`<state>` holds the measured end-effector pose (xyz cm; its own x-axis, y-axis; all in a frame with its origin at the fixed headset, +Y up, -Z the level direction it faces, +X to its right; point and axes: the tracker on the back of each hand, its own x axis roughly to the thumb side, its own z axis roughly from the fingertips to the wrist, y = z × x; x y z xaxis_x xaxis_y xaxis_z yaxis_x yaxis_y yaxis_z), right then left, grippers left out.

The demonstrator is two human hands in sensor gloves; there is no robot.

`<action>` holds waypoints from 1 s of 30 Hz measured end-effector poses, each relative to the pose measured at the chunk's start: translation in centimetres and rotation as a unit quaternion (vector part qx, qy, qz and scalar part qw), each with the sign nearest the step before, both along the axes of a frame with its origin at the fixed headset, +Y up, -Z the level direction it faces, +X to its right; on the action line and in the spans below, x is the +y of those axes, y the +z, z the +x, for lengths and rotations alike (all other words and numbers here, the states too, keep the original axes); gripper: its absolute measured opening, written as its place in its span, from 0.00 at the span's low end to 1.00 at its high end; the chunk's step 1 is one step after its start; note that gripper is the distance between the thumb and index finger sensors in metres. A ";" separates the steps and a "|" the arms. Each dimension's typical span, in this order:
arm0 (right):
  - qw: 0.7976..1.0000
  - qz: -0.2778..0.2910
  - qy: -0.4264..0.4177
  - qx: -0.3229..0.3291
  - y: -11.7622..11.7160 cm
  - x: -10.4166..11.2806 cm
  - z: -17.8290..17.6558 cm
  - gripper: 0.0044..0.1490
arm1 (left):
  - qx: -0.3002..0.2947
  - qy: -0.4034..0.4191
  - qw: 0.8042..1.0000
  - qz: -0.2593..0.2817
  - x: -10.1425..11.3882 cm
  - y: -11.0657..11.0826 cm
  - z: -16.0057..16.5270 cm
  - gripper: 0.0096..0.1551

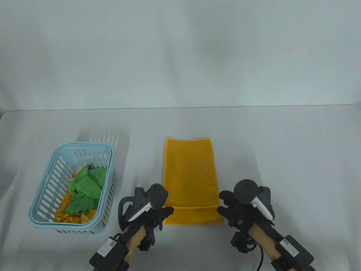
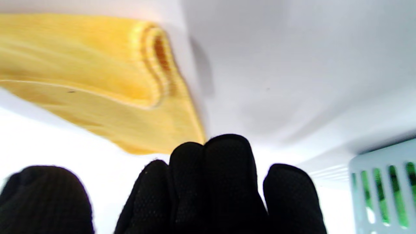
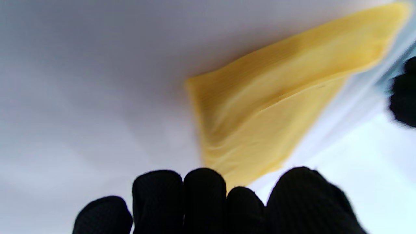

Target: Roll square towel into towel roll

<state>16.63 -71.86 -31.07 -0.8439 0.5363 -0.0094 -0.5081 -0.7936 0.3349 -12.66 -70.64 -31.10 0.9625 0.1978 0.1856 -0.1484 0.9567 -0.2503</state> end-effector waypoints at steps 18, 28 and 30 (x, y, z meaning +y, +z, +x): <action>0.961 0.057 0.252 0.098 1.6 -3.6 -4.5 0.45 | -0.113 -0.140 0.983 -0.018 -3.4 1.0 3.4 0.41; 0.957 0.114 0.253 0.087 1.2 -3.6 -4.4 0.32 | -0.110 -0.162 0.980 -0.025 -4.6 1.0 3.3 0.48; 0.967 0.097 0.224 0.076 0.9 -3.4 -4.0 0.32 | -0.107 -0.166 0.980 -0.030 -4.8 0.8 3.2 0.49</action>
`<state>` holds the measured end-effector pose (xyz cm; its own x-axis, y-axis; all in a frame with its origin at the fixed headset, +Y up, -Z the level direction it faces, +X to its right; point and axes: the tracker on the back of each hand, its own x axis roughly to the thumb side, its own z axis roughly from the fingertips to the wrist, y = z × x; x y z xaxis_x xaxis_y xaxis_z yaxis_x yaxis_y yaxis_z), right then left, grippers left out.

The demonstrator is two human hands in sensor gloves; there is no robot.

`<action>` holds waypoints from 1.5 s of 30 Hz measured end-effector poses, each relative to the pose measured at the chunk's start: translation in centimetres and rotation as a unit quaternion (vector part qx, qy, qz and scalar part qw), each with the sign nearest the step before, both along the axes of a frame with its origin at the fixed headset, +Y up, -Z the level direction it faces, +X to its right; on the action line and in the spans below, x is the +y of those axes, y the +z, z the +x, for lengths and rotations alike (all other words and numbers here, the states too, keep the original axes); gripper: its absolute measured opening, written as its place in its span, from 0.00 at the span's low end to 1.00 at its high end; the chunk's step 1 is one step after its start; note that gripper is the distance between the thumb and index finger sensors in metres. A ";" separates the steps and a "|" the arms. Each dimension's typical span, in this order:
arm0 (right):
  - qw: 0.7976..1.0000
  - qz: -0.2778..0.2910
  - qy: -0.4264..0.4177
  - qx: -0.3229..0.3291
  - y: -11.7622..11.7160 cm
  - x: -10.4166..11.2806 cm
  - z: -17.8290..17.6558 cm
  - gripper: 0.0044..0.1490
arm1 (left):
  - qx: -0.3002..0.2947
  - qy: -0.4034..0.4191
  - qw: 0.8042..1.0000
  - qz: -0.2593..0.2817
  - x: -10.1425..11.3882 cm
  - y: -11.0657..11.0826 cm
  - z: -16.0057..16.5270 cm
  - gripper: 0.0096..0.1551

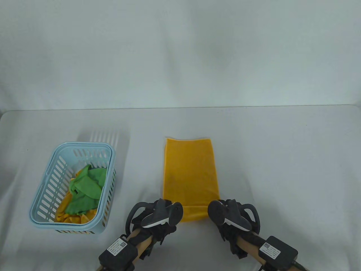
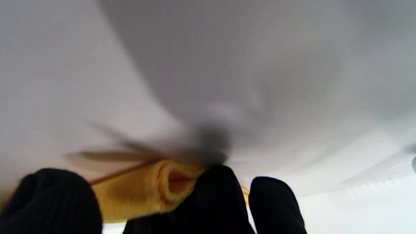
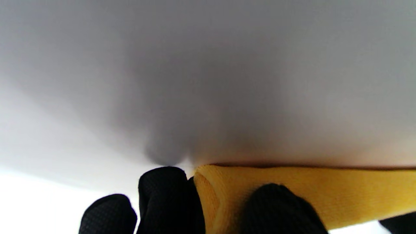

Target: Roll square towel into towel roll

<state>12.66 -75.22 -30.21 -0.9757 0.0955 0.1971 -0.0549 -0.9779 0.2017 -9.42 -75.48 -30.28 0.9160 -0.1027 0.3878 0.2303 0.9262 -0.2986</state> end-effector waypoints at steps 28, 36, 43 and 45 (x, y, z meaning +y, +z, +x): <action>0.960 -0.108 -0.230 -0.120 -3.4 -0.3 3.4 0.30 | 0.104 0.166 0.978 -0.069 1.7 -3.0 -3.7 0.29; 0.964 -0.092 -0.217 -0.126 -3.5 -0.6 3.6 0.31 | 0.139 0.138 0.980 -0.029 1.1 -3.6 -3.7 0.31; 0.962 -0.087 -0.217 -0.139 -3.5 -0.5 3.7 0.31 | 0.171 0.132 0.976 0.005 0.7 -3.5 -3.7 0.31; 0.962 -0.078 -0.217 -0.143 -3.5 -0.4 3.7 0.31 | 0.175 0.131 0.976 0.007 0.8 -3.4 -3.6 0.29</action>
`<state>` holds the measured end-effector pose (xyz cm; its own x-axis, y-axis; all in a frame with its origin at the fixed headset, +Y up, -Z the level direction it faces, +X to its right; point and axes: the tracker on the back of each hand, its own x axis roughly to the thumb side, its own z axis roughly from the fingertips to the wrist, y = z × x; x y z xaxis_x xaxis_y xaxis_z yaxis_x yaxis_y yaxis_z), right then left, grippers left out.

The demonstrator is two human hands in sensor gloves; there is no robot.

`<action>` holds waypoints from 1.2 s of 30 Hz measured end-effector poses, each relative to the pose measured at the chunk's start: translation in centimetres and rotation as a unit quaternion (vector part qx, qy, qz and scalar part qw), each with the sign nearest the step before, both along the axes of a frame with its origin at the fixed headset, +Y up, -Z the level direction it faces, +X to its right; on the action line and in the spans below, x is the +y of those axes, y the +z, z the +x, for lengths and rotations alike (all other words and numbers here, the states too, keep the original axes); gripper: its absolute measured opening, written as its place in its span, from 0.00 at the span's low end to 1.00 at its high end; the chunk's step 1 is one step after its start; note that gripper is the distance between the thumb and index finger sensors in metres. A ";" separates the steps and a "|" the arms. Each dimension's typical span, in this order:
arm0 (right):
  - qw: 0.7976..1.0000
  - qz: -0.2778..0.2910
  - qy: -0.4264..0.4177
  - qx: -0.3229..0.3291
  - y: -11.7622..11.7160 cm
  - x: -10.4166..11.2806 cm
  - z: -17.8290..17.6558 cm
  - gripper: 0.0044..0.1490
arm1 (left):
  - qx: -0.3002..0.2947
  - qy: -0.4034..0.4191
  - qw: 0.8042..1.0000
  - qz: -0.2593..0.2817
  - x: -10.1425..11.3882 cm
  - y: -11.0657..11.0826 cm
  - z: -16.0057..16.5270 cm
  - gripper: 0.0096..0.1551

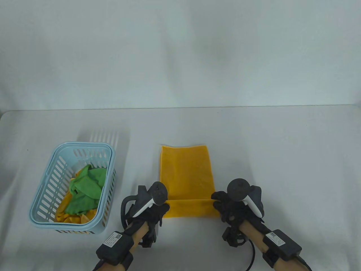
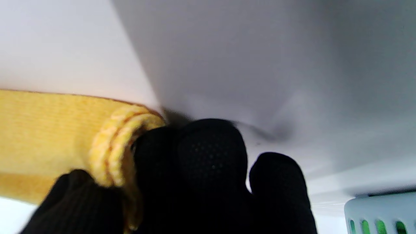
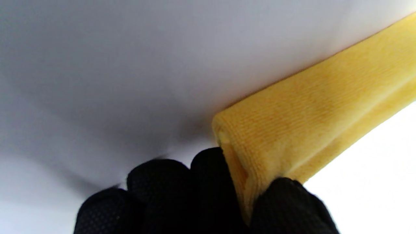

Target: Roll square towel into towel roll

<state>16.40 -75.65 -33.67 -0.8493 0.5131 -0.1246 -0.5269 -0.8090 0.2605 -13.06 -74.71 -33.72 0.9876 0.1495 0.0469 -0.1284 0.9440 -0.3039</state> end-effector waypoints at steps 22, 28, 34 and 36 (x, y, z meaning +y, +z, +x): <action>0.991 0.081 0.046 0.094 2.4 3.5 -2.2 0.43 | -0.062 -0.013 0.995 0.076 3.7 1.7 0.1 0.42; 0.976 0.055 0.151 0.149 2.6 1.5 -4.2 0.43 | -0.138 -0.096 0.985 0.040 1.4 2.1 2.6 0.43; 0.968 0.049 0.193 0.154 2.3 0.1 -4.3 0.46 | -0.141 -0.129 0.981 0.022 -0.4 1.8 2.9 0.47; 0.966 0.059 0.202 0.152 2.2 0.0 -4.3 0.46 | -0.137 -0.133 0.981 0.024 -0.6 1.6 2.7 0.48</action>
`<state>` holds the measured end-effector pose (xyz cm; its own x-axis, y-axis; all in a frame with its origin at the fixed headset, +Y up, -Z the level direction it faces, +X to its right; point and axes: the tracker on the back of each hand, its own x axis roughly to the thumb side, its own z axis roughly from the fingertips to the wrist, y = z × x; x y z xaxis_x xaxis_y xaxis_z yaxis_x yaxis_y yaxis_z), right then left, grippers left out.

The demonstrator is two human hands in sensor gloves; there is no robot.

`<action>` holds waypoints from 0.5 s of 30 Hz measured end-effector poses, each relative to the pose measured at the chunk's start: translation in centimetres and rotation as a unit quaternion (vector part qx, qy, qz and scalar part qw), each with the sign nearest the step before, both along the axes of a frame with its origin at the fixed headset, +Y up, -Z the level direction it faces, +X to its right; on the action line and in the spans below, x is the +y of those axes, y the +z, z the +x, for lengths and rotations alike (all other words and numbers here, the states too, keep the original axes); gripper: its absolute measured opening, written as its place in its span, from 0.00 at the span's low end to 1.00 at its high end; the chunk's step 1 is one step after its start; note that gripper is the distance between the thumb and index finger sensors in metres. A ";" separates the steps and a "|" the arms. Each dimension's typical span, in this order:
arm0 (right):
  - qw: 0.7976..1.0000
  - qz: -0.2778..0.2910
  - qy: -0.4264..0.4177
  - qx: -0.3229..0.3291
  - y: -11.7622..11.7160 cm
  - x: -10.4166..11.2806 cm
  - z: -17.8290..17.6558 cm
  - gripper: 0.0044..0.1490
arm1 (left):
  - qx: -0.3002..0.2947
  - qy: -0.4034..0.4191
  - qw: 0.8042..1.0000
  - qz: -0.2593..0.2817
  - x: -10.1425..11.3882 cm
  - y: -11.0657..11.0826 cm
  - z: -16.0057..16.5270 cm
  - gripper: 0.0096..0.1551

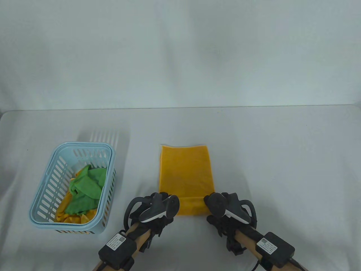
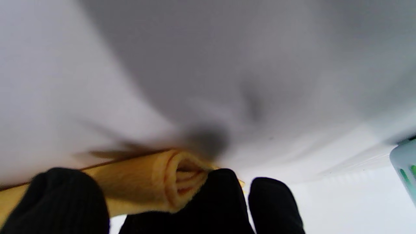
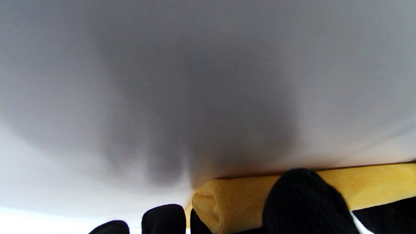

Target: Roll square towel into towel roll

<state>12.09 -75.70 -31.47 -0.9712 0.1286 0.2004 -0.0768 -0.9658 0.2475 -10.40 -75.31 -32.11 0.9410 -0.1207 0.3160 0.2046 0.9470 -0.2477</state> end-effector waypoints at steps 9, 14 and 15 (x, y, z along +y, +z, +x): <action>0.999 0.039 -0.020 -0.008 -0.4 0.0 0.4 0.34 | 0.010 0.016 1.000 -0.015 -0.2 -0.2 -0.4 0.39; 0.998 0.013 -0.058 -0.028 -0.8 0.5 1.3 0.34 | 0.010 0.026 0.999 -0.015 0.5 -0.2 -0.4 0.36; 0.997 0.007 -0.068 -0.033 -1.0 0.6 1.5 0.34 | 0.010 0.030 0.999 -0.015 0.6 -0.3 -0.4 0.36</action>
